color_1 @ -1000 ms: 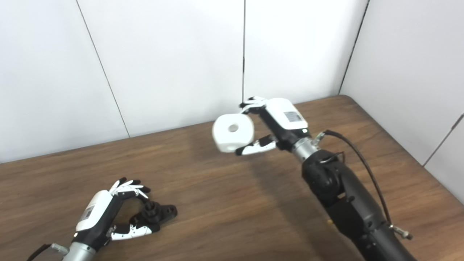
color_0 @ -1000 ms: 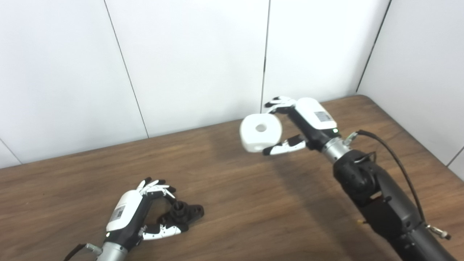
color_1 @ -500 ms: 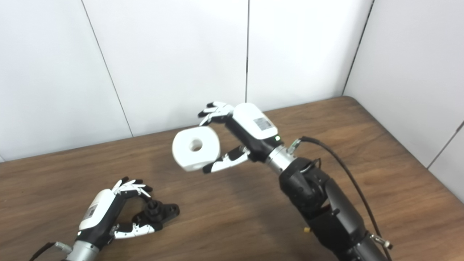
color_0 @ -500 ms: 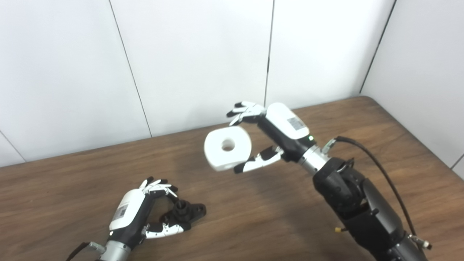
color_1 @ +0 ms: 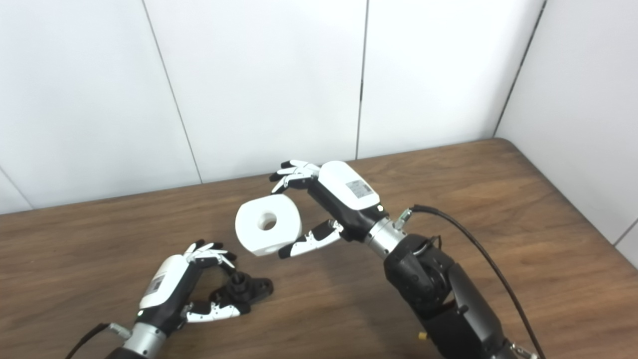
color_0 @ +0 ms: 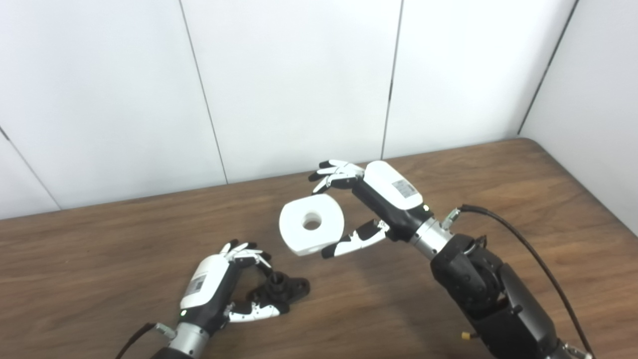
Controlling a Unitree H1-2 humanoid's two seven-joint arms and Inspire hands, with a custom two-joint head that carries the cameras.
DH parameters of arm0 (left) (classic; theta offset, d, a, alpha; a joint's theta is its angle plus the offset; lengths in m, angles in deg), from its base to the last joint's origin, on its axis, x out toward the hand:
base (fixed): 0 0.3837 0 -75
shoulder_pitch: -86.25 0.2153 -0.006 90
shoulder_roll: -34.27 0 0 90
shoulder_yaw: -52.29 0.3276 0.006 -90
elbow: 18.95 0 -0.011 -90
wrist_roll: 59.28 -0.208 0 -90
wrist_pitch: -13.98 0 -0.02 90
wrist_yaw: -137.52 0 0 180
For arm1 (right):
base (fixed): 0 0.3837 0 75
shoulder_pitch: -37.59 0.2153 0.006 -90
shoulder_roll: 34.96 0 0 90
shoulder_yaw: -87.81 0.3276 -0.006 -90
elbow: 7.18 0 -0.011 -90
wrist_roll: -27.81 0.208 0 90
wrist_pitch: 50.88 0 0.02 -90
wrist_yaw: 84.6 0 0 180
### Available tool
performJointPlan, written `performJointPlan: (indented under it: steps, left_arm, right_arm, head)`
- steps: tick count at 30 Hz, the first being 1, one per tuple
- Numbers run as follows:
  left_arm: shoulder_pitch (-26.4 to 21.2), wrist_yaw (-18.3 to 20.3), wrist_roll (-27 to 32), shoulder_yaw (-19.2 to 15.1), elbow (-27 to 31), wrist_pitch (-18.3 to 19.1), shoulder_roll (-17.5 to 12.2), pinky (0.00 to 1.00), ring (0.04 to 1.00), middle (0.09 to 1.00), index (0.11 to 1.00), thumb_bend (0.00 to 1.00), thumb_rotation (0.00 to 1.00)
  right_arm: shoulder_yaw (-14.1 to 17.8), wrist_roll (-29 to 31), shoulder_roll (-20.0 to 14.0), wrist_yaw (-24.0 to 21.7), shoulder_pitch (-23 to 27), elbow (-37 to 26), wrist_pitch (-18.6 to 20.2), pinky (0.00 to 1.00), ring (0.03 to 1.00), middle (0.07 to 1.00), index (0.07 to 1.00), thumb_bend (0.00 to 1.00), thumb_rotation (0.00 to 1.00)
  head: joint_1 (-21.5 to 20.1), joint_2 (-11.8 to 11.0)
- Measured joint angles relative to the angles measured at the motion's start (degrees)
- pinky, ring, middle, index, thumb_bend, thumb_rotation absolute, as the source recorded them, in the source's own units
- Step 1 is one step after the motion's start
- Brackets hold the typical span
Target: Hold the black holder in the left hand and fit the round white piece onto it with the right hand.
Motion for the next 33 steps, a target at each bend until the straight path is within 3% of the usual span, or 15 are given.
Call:
performJointPlan:
  steps: [16,24,33]
  left_arm:
    - [-0.6,-1.2,-2.1,0.6,-0.7,0.4,1.8,1.00,0.887,0.747,0.482,0.52,0.06]
    - [-0.6,-1.4,-2.3,0.8,-0.7,1.6,2.5,1.00,0.885,0.749,0.482,0.52,0.06]
    - [-0.7,-1.6,-2.4,1.3,-0.7,1.7,2.7,1.00,0.883,0.744,0.482,0.52,0.06]
  right_arm:
    - [-0.7,1.1,5.5,0.1,-1.2,4.0,-2.9,0.71,0.891,0.802,0.551,0.46,0.32]
    - [-0.6,1.3,6.3,1.0,-2.5,6.1,-4.9,0.72,0.894,0.806,0.554,0.44,0.35]
    - [-0.1,2.3,7.6,1.9,-4.5,6.4,-5.0,0.73,0.900,0.809,0.556,0.43,0.29]
  head:
    - [4.1,0.7]
    - [6.6,1.4]
    - [5.5,1.3]
